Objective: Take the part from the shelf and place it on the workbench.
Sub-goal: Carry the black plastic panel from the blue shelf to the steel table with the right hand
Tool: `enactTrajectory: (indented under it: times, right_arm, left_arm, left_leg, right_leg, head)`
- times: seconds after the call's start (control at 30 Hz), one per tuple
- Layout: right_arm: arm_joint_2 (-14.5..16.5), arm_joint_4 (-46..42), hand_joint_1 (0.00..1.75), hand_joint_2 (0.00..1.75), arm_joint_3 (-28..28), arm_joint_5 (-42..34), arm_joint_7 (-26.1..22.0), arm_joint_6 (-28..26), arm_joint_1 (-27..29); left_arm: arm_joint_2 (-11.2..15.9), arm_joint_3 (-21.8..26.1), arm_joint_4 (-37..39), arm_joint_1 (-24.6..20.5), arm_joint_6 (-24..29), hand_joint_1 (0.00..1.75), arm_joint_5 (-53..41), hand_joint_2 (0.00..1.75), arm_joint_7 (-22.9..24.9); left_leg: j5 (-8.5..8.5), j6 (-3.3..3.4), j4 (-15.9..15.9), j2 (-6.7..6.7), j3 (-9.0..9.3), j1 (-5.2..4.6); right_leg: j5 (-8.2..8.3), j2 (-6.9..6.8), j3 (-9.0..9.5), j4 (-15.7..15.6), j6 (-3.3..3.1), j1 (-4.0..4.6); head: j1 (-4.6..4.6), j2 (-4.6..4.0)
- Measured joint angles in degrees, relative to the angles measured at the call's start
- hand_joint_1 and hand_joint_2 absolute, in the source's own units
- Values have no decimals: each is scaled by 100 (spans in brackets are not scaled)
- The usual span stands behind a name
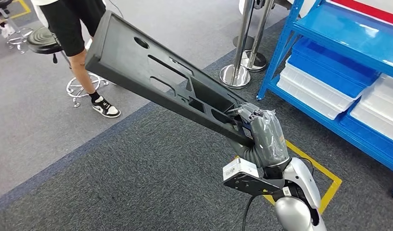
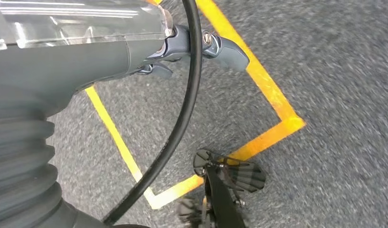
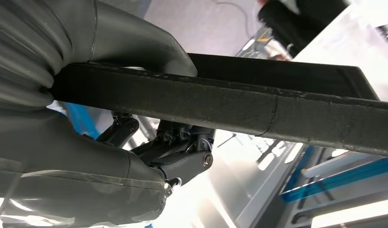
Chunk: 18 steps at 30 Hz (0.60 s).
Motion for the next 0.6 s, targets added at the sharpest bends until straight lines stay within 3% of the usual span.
enactTrajectory:
  times: [0.07,0.1,0.17,0.2,0.23,0.3,0.37,0.4,0.43,0.47,0.53,0.6]
  right_arm:
    - [-1,-5,175,175,0,0,-2,0,3]
    - [-1,-8,175,175,-1,0,-2,0,5]
    - [-2,-13,175,175,0,0,-3,1,1]
    - [-1,-13,175,175,1,0,-4,2,-3]
    - [-1,-13,175,175,1,0,-5,3,-6]
    - [0,-13,175,175,0,-2,-7,5,-6]
    - [0,-13,175,175,-1,-5,-8,8,1]
    - [0,-13,175,175,-1,-7,-9,9,5]
    - [0,-13,175,175,-1,-9,-9,9,6]
    - [0,-13,175,175,0,-10,-9,9,5]
    - [0,-13,175,175,0,-11,-9,9,3]
    - [0,-13,175,175,-1,-13,-12,9,0]
  left_arm:
    - [1,0,0,-8,-3,0,1,175,1]
    - [1,0,0,-8,-3,0,1,175,-1]
    - [3,0,0,11,-2,0,2,175,-4]
    - [-2,0,1,27,-2,0,2,175,-5]
    - [-7,0,2,35,-2,0,1,175,-7]
    - [-13,0,3,17,-1,0,0,175,-11]
    - [-8,0,2,-10,3,0,0,175,-16]
    - [-7,0,2,-8,5,0,0,175,-17]
    - [-7,0,2,0,9,0,0,175,-17]
    - [-5,0,2,10,11,0,0,175,-16]
    - [2,0,2,12,16,0,0,175,-17]
    - [8,0,2,-9,25,0,-1,175,-21]
  left_leg:
    - [-38,-73,104,-153,-61,5]
    - [-45,-110,134,-218,-100,12]
    - [-27,-179,134,-322,-152,38]
    - [-35,-209,154,-251,-168,40]
    - [-88,-240,248,-98,-214,34]
    - [-360,-285,765,299,-455,24]
    - [-668,-318,1493,446,-822,39]
    - [-706,-324,1688,461,-921,43]
    - [-640,-324,1677,471,-913,44]
    - [-480,-312,1434,496,-782,42]
    - [-145,-245,644,750,-355,-5]
    - [-35,-153,183,979,-127,-74]
  right_leg:
    - [223,245,229,-551,5,-38]
    - [236,321,265,-655,-7,-38]
    - [239,234,267,-670,-69,-18]
    - [250,168,286,-693,-107,-14]
    - [259,93,308,-720,-150,-14]
    - [257,-70,344,-756,-212,-1]
    - [239,-249,350,-758,-243,21]
    - [229,-334,353,-757,-245,25]
    - [218,-417,361,-756,-241,27]
    - [203,-493,377,-756,-234,28]
    - [165,-633,426,-757,-204,44]
    - [133,-758,459,-761,-154,71]
  head:
    - [-1,0]
    - [-1,0]
    - [-1,0]
    - [-2,0]
    - [-2,0]
    - [-2,0]
    - [-2,0]
    - [-2,0]
    - [-2,0]
    - [-2,0]
    - [-2,0]
    - [-2,0]
